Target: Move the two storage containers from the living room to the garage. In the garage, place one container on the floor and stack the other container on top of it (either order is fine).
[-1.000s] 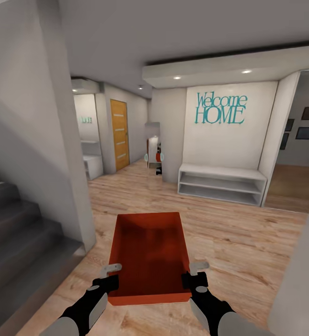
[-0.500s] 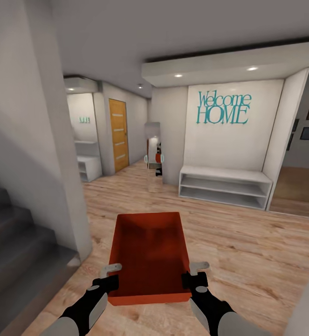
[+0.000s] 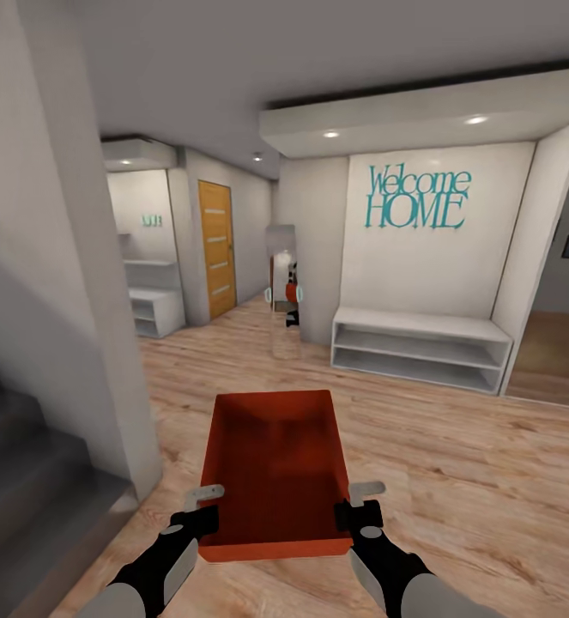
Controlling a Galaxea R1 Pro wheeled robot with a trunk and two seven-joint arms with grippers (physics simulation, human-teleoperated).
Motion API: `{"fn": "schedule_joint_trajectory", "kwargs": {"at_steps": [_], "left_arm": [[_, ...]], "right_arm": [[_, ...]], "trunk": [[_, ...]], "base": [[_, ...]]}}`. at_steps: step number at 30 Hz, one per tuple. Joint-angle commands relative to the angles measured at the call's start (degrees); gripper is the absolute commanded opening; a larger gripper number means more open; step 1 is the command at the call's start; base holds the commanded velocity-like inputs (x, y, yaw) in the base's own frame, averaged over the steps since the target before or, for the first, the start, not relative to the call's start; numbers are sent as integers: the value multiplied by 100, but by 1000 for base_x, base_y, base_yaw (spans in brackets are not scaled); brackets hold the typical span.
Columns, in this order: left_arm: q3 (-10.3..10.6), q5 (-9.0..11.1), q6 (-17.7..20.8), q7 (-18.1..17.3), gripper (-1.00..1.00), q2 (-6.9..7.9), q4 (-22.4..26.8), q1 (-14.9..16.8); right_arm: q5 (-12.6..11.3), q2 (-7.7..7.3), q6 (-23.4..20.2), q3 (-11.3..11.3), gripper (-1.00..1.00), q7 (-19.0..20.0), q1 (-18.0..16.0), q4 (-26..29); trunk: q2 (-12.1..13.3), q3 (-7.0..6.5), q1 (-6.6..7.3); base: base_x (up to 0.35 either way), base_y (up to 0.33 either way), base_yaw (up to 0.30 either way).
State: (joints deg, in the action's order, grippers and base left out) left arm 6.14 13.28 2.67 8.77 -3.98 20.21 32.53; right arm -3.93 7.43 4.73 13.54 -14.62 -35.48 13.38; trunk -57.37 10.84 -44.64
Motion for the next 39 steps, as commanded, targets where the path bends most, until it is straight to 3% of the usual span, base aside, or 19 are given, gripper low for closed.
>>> {"fn": "schedule_joint_trajectory", "kwargs": {"at_steps": [1, 39], "left_arm": [[19, 43, 32, 309, -100, 228, -87, -1], [20, 43, 32, 309, -100, 266, -96, -1]], "right_arm": [[59, -4, 89, -121, -100, -41, -12, 15], [68, -4, 83, -121, -100, -48, -12, 11]], "trunk": [[-4, 7, -4], [-4, 7, -4]], "base": [[324, 0, 0], [324, 0, 0]]}}
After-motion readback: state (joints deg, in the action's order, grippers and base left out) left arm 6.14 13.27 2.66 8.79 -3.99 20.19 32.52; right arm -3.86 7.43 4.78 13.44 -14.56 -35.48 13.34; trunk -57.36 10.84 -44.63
